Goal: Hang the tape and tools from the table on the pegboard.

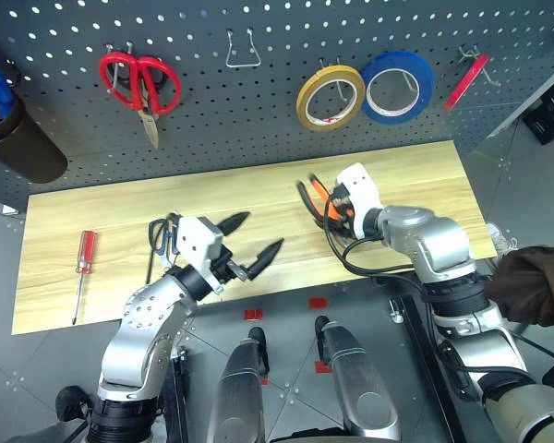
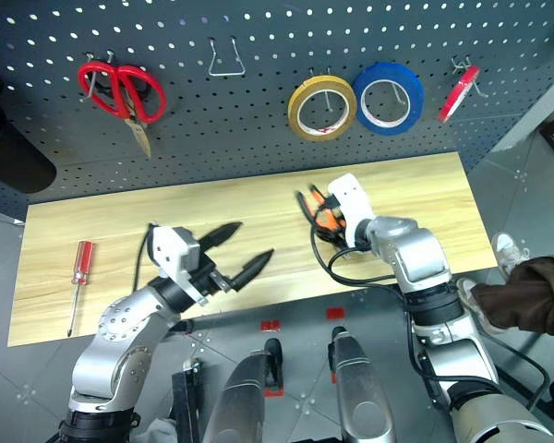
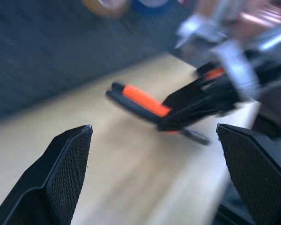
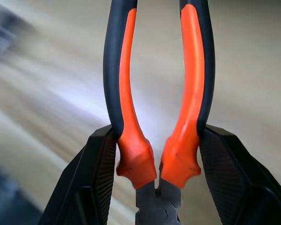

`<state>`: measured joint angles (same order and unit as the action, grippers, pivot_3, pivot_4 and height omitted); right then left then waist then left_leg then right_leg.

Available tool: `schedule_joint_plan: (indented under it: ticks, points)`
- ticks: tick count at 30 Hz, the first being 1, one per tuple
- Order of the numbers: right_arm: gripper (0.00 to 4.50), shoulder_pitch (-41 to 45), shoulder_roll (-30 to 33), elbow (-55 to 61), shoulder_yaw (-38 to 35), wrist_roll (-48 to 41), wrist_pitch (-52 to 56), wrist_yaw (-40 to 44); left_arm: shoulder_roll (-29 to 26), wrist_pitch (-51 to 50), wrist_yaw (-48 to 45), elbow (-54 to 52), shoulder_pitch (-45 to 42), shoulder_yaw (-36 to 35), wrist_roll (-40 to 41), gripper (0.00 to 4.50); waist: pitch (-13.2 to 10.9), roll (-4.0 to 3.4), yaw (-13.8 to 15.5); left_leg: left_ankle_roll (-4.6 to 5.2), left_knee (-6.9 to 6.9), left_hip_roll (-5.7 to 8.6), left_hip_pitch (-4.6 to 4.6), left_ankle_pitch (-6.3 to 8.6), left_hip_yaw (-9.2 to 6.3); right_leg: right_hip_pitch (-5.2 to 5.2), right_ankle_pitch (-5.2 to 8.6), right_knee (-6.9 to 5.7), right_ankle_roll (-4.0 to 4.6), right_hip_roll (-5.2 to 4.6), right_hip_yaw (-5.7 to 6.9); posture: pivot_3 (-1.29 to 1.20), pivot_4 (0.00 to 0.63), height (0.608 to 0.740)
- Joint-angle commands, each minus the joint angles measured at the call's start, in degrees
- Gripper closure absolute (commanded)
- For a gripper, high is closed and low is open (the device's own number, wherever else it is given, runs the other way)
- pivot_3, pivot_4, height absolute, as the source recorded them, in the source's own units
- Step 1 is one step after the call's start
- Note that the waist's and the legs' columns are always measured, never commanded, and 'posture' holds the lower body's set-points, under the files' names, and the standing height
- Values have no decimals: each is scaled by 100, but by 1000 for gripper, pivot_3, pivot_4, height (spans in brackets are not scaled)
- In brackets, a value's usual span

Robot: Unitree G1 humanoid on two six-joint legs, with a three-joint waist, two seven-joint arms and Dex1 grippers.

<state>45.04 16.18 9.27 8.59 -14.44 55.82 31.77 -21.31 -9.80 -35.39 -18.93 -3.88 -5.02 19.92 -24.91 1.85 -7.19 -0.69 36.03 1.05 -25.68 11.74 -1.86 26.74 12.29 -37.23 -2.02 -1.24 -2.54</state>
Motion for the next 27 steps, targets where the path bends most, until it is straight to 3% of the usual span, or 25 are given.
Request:
schedule_joint_plan:
  ticks: [1, 14, 21, 27]
  points:
    - [2099, 407, -178, 369, -233, -123, -591, -55, 189, 882, 252, 305, 61, -179, -300, 0, 7, 3, 69, 0, 2, 0, 0, 0, -4, 0, -1, -1, 2, 0, 4, -81, 407, 740]
    - [2109, 2523, -964, -1477, -187, 914, -3871, -1039, 1098, 2677, 1217, 1031, -498, 72, -1115, 0, 42, 38, 312, -17, 44, 14, -46, -11, -36, 9, -38, 12, 11, -12, 33, -50, 351, 740]
    - [2110, 3362, -1094, -3543, -319, 1689, -5913, -2184, 1330, 2801, 1554, 1103, -634, 226, -1293, 0, 63, 47, 362, -26, 75, 14, -90, -17, -35, 57, -44, -28, 20, -12, 34, -43, 348, 740]
    - [2111, 3664, -1297, -4491, -410, 1725, -6500, -2369, 1329, 2732, 1691, 1132, -674, 289, -1314, 0, 67, 50, 377, -16, 102, 16, -96, -17, -32, 66, -46, -71, 24, -12, 30, -37, 348, 740]
